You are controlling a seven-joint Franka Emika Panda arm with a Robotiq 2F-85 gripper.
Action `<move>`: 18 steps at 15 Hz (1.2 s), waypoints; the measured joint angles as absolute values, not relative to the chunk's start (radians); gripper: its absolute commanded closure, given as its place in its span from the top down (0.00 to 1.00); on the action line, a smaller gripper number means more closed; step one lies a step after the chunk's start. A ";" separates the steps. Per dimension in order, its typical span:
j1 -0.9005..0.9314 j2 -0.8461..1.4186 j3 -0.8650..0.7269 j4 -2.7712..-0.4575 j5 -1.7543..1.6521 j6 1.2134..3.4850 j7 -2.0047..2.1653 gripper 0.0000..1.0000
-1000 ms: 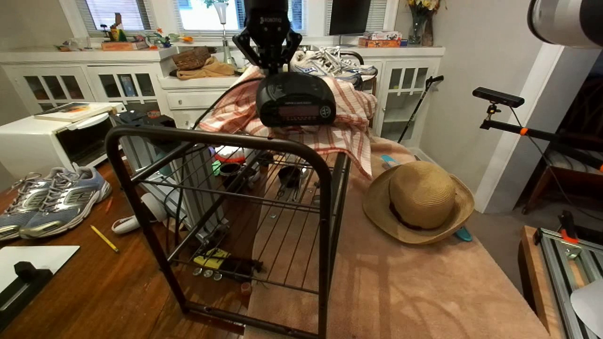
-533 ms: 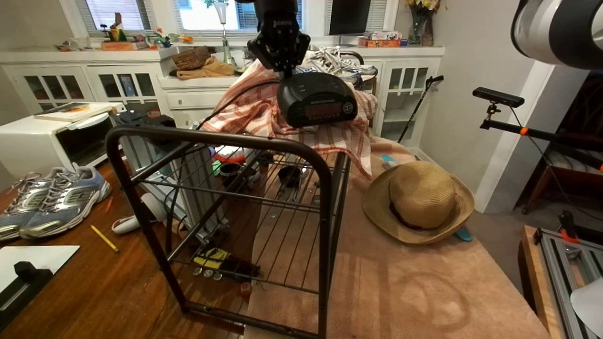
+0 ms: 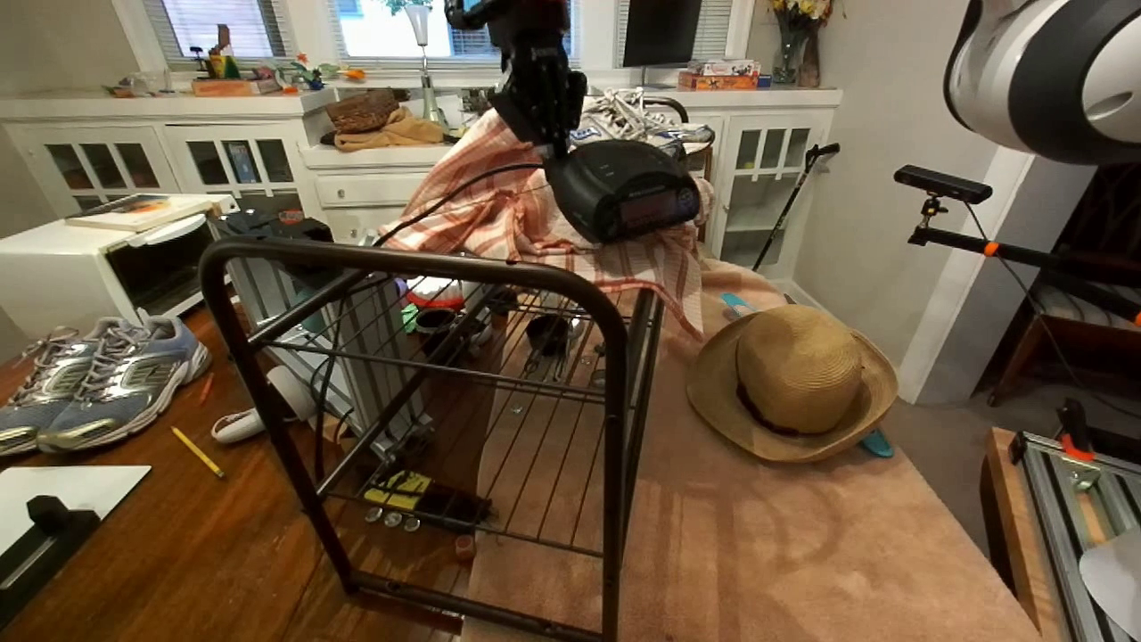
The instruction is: Move the alarm clock to the right.
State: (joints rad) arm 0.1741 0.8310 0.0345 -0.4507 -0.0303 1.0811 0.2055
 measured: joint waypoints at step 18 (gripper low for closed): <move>0.215 0.804 0.007 -0.442 -0.104 1.297 -0.015 1.00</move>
State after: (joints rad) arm 0.2153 0.8037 0.0072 -0.4423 -0.1040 1.2974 -0.0150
